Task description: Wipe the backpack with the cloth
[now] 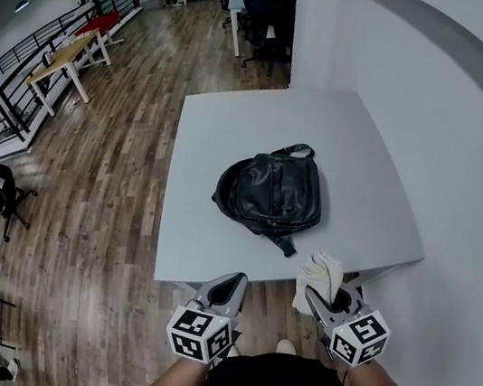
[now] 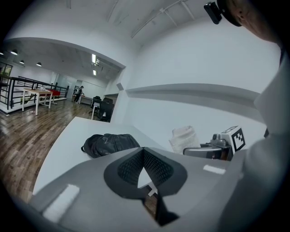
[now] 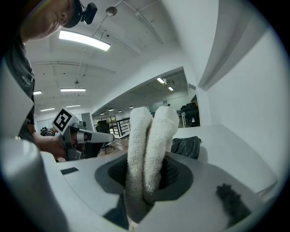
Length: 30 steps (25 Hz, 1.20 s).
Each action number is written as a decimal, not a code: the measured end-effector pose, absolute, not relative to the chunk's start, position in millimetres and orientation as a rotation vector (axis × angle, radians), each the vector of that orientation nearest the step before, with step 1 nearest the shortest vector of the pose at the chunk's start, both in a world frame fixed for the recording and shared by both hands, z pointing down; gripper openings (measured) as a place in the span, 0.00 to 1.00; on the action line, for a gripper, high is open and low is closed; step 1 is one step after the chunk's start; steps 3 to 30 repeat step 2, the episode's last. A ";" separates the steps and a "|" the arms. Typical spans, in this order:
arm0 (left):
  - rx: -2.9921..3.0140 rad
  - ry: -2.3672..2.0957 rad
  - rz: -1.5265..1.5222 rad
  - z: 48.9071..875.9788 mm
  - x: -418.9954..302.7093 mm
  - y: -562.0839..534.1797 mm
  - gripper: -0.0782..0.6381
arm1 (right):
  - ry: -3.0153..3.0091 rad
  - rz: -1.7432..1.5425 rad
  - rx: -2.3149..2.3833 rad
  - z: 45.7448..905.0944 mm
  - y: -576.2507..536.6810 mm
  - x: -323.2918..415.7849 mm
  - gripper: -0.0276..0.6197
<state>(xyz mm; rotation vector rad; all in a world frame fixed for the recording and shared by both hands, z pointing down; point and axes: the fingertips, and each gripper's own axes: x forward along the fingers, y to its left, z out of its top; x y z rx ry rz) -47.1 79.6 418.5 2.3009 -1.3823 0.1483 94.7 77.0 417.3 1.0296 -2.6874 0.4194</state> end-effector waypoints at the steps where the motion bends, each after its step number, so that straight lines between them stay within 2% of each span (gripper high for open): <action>1: 2.302 -1.384 0.147 418.1 -46.3 78.7 0.12 | -2.688 0.422 1.033 418.0 76.0 96.1 0.24; 30: 2.304 -1.385 0.146 417.7 -45.6 77.9 0.12 | -2.688 0.424 1.036 418.7 75.0 97.5 0.24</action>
